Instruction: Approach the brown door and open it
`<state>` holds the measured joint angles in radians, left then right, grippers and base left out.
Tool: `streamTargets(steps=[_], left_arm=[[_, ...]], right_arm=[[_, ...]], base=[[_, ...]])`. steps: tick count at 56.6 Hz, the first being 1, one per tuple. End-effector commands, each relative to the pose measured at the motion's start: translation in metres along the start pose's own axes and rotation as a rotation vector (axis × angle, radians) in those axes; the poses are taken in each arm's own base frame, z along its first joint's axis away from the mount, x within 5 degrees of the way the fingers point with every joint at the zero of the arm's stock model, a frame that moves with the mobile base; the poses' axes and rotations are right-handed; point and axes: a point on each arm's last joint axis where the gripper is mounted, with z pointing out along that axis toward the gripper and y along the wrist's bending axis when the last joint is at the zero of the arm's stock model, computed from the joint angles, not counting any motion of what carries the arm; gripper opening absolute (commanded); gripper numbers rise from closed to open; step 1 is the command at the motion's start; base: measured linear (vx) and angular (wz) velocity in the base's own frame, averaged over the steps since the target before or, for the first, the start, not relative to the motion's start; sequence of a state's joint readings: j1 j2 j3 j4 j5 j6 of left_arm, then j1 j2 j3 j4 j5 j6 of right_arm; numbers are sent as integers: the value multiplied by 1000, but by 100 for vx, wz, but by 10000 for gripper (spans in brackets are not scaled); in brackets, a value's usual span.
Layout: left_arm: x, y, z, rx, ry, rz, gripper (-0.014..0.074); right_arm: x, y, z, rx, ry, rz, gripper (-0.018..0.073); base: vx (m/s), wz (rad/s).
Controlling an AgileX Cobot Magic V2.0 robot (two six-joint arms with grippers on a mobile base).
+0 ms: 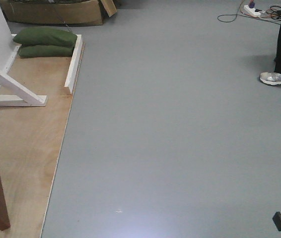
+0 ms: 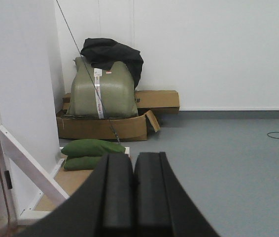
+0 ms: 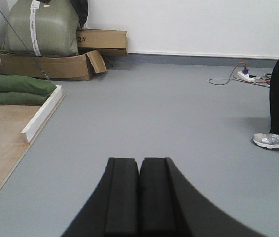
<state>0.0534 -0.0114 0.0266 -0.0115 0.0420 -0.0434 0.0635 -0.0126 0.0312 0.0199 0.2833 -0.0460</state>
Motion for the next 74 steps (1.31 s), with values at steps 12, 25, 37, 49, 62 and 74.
streamTargets(steps=[12,25,37,49,62,74], left_arm=[[-14,-1,-2,8,-111,-13,-6],[-14,-1,-2,6,-111,-13,-6],[-14,-1,-2,6,-110,-13,-6],[-14,-1,-2,6,-110,-13,-6],[-15,-1,-2,6,-111,-13,-6],[-39,-2,-7,7,-117,-13,-6]], right_arm=[[-7,0,-1,4,-91,-12,0],[-7,0,-1,4,-90,-12,0],[-7,0,-1,4,-90,-12,0],[-7,0,-1,4,-90,-12,0],[-7,0,-1,4,-90,-12,0],[-7,0,-1,4,-90,-12,0]], base=[[18,2],[11,1],[7,1],[4,0],[1,0],[0,0]])
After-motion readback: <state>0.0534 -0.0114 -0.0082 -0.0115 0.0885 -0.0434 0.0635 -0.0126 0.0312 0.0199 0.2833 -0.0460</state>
